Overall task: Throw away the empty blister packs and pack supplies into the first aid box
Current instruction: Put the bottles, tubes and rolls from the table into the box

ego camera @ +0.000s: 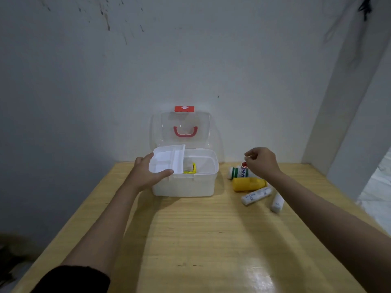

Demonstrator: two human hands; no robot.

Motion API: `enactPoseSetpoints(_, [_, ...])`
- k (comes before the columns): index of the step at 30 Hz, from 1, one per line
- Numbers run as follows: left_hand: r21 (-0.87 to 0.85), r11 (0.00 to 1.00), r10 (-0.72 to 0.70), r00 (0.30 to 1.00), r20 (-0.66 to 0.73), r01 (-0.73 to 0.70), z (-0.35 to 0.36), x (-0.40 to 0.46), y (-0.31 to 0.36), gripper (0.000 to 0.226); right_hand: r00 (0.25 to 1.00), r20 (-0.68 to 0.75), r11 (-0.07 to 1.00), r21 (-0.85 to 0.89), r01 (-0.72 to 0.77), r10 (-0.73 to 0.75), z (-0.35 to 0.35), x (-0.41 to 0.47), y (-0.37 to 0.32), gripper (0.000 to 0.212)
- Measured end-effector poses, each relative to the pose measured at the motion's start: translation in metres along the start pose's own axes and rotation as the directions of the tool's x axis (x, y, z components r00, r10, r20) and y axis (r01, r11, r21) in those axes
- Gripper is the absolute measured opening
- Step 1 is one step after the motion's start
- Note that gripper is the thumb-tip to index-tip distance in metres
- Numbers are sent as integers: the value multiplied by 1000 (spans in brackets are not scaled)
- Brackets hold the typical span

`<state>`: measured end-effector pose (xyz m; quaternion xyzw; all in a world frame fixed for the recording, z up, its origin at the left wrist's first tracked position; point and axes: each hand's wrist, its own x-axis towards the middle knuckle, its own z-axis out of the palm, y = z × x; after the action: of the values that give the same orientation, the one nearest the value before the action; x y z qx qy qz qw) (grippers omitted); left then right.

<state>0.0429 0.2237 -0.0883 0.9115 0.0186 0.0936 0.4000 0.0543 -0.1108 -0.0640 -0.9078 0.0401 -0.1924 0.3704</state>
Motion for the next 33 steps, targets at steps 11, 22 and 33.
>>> enactPoseSetpoints(11, [66,996,-68,996,61,64,-1,8,9,100,994,90,986,-159,-49,64,-11,-34,67,28])
enactPoseSetpoints(22, [-12,999,-32,999,-15,32,8,5,3,94,968,196,955,-280,-96,155,-11,-22,66,31])
enactPoseSetpoints(33, [-50,999,-2,998,-65,-1,11,2,1,93,965,247,978,-204,-40,91,-25,-10,71,23])
